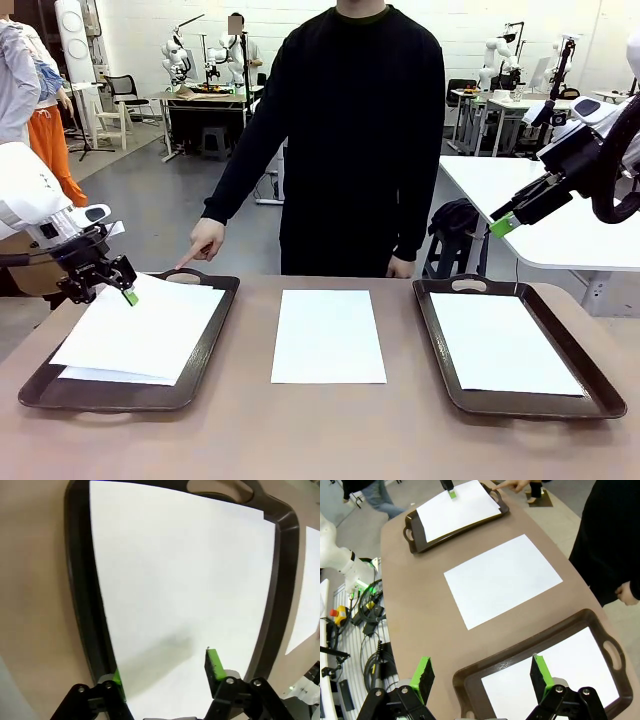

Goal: Sort the A4 documents.
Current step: Place the A4 Paper in the designated Handle tray.

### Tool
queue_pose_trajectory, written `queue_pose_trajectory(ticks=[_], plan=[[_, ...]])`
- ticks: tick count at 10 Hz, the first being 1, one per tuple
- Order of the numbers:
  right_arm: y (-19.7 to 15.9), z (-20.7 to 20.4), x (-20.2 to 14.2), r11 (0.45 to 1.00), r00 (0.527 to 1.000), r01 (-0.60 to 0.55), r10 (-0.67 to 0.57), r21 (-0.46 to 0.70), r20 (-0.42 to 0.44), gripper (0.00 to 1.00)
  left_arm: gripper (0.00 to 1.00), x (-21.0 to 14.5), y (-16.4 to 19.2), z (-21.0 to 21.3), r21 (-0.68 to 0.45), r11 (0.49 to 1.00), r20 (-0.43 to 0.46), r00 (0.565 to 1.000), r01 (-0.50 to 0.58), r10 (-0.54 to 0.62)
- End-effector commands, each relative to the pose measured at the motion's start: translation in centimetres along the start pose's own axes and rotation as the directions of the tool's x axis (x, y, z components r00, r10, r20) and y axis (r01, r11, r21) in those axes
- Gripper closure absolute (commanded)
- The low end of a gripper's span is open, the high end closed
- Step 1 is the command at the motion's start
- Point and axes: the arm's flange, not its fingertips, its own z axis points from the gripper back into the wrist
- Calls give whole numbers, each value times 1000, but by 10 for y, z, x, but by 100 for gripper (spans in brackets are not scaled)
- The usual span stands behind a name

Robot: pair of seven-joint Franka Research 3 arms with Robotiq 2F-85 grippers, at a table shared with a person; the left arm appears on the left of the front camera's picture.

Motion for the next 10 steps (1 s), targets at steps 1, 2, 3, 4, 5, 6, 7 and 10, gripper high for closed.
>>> queue_pose_trajectory(ticks=[1,2,3,4,5,6,7,10], plan=[[0,0,0,1000,1000,-2,2,4,0,0,0,1,-1,4,74,997,5,1000,-7,6],[0,0,0,1000,1000,-2,2,4,0,0,0,3,-2,5,102,995,1,1000,7,-7],[0,0,0,1000,1000,-2,2,4,0,0,0,4,-6,5,128,992,-4,1000,25,-24],[0,0,0,1000,1000,-2,2,4,0,0,0,7,-14,6,143,988,-7,999,54,-54],[0,0,0,1000,1000,-2,2,4,0,0,0,9,-22,9,162,983,-5,997,83,-83],[0,0,0,1000,1000,-2,2,4,0,0,0,12,-32,10,172,979,-5,994,112,-113],[0,0,0,1000,1000,-2,2,4,0,0,0,13,-37,11,173,977,4,992,127,-129],[0,0,0,1000,1000,-2,2,4,0,0,0,11,-40,21,307,945,6,992,115,-123]])
